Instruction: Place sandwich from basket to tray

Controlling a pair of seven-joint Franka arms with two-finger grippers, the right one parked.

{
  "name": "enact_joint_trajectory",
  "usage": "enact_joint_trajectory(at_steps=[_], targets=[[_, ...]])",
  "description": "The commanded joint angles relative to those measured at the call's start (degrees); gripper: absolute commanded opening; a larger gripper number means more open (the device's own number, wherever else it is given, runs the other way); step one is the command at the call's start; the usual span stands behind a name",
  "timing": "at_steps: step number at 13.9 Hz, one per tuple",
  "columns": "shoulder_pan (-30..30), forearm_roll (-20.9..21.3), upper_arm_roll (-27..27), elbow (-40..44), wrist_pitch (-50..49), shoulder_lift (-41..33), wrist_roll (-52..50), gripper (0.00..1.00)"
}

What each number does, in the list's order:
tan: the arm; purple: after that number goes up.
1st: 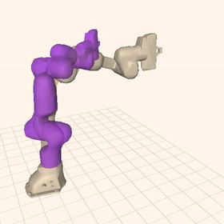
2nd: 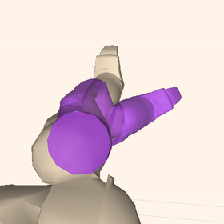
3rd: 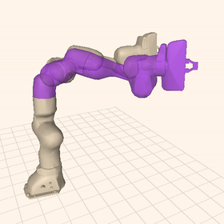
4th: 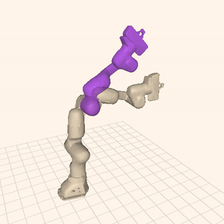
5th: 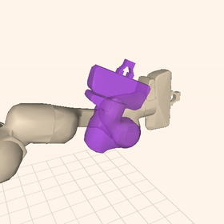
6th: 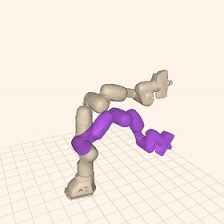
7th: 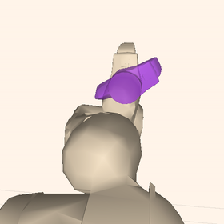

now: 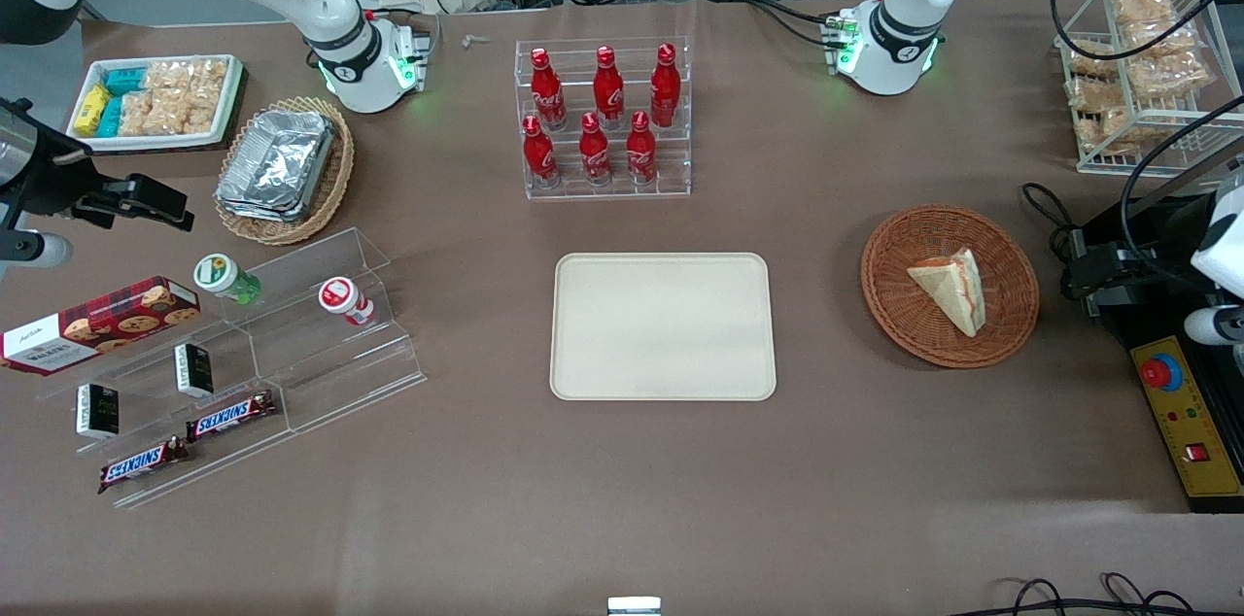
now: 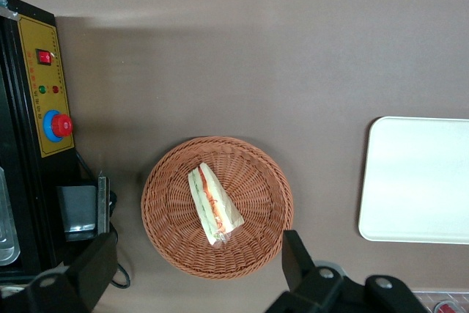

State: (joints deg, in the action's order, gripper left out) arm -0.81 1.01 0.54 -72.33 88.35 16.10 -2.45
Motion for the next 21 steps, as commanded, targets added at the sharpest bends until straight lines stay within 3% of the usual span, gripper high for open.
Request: enact_joint_trajectory(at_steps=[1,16,19,21], targets=[[-0.6,-0.1,-0.3,0.8,-0.3,-0.1,-0.3,1.00],[-0.9,-0.5,0.0,-2.1,-0.6,-2.4,-3.5,1.00],[-1.1,-0.6,0.3,-6.7,0.9,-4.9,-3.8,1.00],[-1.0,-1.2,0.3,-14.9,6.0,-8.8,-3.8,1.00]])
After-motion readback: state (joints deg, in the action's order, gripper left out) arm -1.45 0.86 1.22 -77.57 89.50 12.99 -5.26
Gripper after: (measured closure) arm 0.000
